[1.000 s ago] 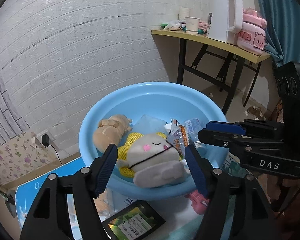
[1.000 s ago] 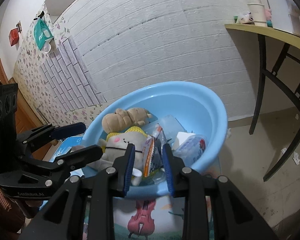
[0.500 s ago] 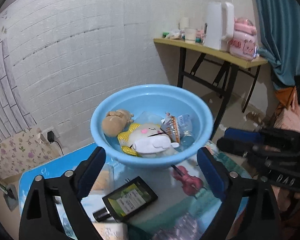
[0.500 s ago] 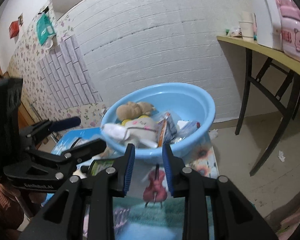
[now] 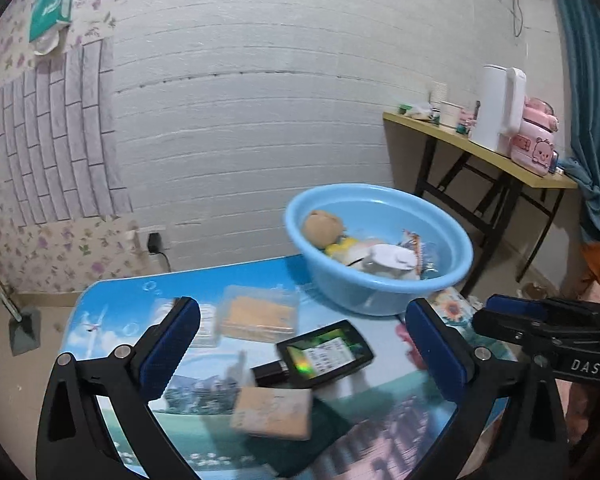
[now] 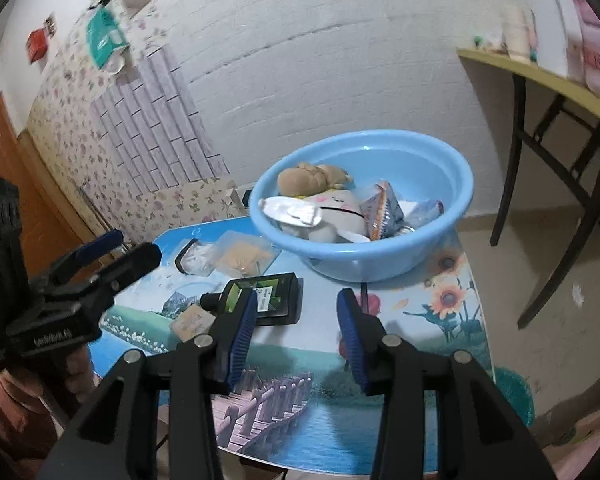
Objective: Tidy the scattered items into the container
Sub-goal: 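Move both tools back over the cream tissue box and teal pouch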
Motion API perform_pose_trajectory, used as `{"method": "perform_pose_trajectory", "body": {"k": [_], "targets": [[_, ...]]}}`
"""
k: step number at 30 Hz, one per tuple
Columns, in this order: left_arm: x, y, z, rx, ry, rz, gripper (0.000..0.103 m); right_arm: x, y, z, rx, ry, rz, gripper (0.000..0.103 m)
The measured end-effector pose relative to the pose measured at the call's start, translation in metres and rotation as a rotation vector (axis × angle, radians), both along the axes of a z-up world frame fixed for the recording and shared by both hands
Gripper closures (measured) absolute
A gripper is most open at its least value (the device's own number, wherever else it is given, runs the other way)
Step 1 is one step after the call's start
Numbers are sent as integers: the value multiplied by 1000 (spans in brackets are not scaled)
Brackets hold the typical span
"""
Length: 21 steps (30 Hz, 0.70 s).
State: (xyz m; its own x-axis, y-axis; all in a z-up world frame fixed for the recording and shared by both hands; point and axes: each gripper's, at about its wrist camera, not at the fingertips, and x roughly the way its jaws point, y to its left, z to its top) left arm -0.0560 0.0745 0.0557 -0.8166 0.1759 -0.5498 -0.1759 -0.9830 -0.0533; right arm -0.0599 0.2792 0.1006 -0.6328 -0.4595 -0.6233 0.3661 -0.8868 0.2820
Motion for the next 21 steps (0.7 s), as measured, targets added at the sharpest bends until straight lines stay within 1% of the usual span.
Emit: {"method": "perform_pose_trajectory", "body": {"k": [2,4,6,8,10,11,12,13,14,15,16,17,18,19,21], "targets": [[3,-5,-3,-5,-5,5,0,4,-8,-1,23,18,8,62],[3,-9,-7,3,-32,18,0,4,-14,-4,9,10,27,55],[5,-15,-11,37,-63,26,0,1,-18,-9,-47,-41,64,33],[7,-19,-14,55,-75,31,0,-1,-23,-14,-49,-61,78,30],[10,-21,-16,50,-80,41,0,1,-29,-15,0,-36,62,28],[12,-24,-18,46,-83,47,0,2,-31,-15,15,-21,56,23],[13,-26,-20,46,-86,52,0,4,-32,-14,16,13,56,12],[14,-28,-20,52,-89,55,0,6,-33,-13,13,44,56,4],[16,-31,-22,63,-91,54,0,9,-35,-13,-6,82,68,0],[17,-32,-22,74,-90,49,0,14,-34,-12,-63,132,90,0],[19,-33,-23,82,-85,43,0,17,-33,-12,-108,159,97,0],[20,-34,-25,84,-79,41,0,19,-34,-12,-136,167,96,0],[22,-35,-26,84,-77,42,0,19,-38,-12,-141,152,116,0],[23,-36,-28,80,-78,47,0,18,-42,-12,-124,139,132,0],[24,-38,-31,72,-83,57,0,17,-52,-14,-36,126,146,0]]}}
